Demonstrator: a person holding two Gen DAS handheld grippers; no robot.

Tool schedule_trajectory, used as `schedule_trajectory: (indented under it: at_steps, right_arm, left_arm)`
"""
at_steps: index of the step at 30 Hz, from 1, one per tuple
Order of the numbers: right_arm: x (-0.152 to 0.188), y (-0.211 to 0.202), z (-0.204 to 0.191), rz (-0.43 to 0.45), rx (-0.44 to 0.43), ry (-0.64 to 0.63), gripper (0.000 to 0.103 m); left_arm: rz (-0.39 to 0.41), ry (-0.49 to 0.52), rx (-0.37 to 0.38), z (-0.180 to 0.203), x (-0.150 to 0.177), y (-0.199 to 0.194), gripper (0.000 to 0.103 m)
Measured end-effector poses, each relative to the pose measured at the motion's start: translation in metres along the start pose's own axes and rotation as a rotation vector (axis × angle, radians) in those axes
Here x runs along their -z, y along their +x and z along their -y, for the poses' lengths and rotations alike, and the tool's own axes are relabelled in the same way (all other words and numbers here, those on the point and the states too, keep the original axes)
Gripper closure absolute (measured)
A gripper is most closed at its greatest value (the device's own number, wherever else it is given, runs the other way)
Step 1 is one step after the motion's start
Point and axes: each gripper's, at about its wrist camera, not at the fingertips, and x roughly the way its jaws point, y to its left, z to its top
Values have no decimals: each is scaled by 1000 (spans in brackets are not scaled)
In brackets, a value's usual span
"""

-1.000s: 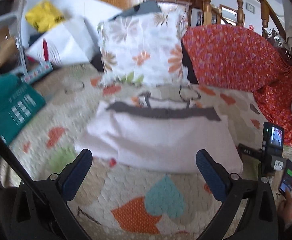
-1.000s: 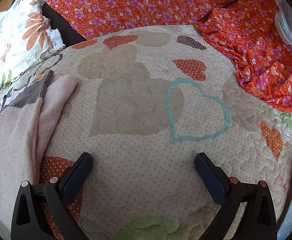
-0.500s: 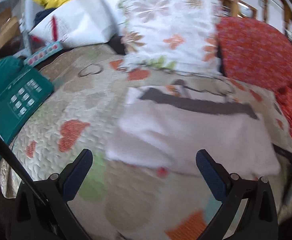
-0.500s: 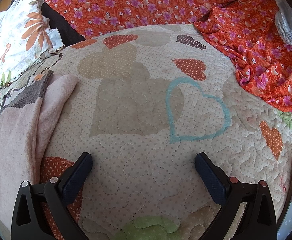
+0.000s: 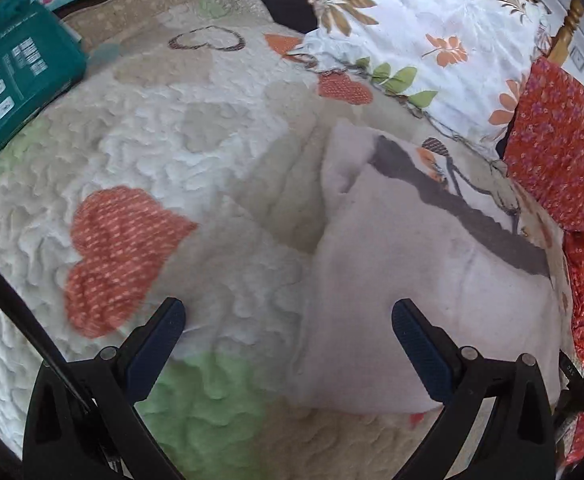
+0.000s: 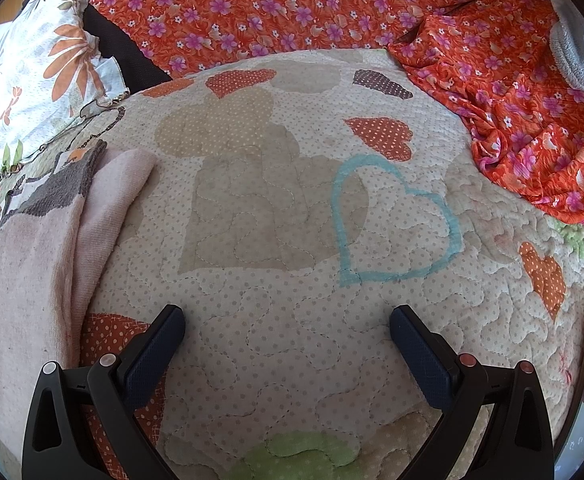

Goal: Fold small clothes

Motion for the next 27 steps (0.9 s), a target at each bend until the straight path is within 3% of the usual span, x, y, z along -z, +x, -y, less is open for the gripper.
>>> schedule_trajectory:
  at_steps: [1, 3, 6, 7, 8, 11, 15, 19, 23, 27]
  right_arm:
    - [0, 0, 0, 0, 0, 0, 0]
    - [0, 0, 0, 0, 0, 0, 0]
    - [0, 0, 0, 0, 0, 0, 0]
    - [0, 0, 0, 0, 0, 0, 0]
    - [0, 0, 0, 0, 1, 0, 0]
    - [0, 0, 0, 0, 1, 0, 0]
    - [1, 0, 0, 0, 1, 0, 0]
    - [0, 0, 0, 0, 1, 1, 0]
    - [1, 0, 0, 0, 1, 1, 0]
    - [1, 0, 0, 0, 1, 1, 0]
  left_arm:
    - [-19, -1, 34, 3, 0, 3, 1]
    - [-56, -30, 89, 6, 0, 10, 13]
    - [-56, -9, 49, 15, -2, 17, 29]
    - [-64, 9, 30, 19, -3, 19, 48]
    - [-79, 23, 18, 22, -5, 22, 74]
    - [-105, 10, 20, 26, -8, 23, 95]
    - [-70, 62, -50, 49, -13, 8, 96]
    - [1, 197, -36, 110, -20, -27, 97]
    - [35, 328, 52, 194, -14, -50, 97]
    - [-20, 427, 190, 288, 16, -40, 98]
